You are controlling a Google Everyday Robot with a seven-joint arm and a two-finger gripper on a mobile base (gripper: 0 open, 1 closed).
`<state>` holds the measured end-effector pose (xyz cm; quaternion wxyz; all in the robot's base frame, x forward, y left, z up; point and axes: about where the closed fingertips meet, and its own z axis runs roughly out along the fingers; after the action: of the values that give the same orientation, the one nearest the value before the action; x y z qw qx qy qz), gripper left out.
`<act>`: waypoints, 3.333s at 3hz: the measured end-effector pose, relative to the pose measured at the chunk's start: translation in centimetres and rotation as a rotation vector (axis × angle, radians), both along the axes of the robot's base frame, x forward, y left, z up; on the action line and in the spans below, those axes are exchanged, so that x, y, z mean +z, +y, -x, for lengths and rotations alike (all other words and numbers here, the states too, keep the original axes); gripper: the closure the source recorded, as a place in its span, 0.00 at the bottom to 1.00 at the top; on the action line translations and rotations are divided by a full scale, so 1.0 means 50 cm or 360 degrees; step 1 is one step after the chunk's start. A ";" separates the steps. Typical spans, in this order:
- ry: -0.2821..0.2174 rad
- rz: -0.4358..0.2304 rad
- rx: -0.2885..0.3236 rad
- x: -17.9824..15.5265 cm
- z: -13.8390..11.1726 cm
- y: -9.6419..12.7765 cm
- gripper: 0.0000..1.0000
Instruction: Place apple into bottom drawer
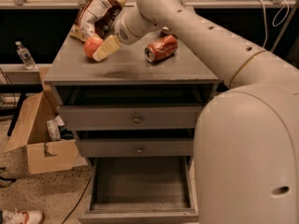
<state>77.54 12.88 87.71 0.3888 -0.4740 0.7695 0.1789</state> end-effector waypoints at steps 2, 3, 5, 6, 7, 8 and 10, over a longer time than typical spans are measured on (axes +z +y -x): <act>0.0027 -0.0053 0.0069 -0.025 -0.024 0.090 0.00; 0.0065 -0.0071 0.0123 -0.045 -0.025 0.138 0.27; 0.0051 -0.0113 0.0127 -0.021 0.006 0.145 0.81; -0.0053 -0.0177 0.0080 0.048 0.088 0.062 1.00; -0.0053 -0.0178 0.0081 0.048 0.088 0.062 1.00; -0.0034 -0.0137 0.0146 0.051 0.111 0.058 1.00; -0.0032 -0.0138 0.0131 0.064 0.267 -0.005 1.00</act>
Offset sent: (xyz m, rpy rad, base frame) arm 0.0180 0.0688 -0.0138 0.0538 0.0234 0.0786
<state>64.19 12.63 90.89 0.4091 -0.4897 0.7369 0.2230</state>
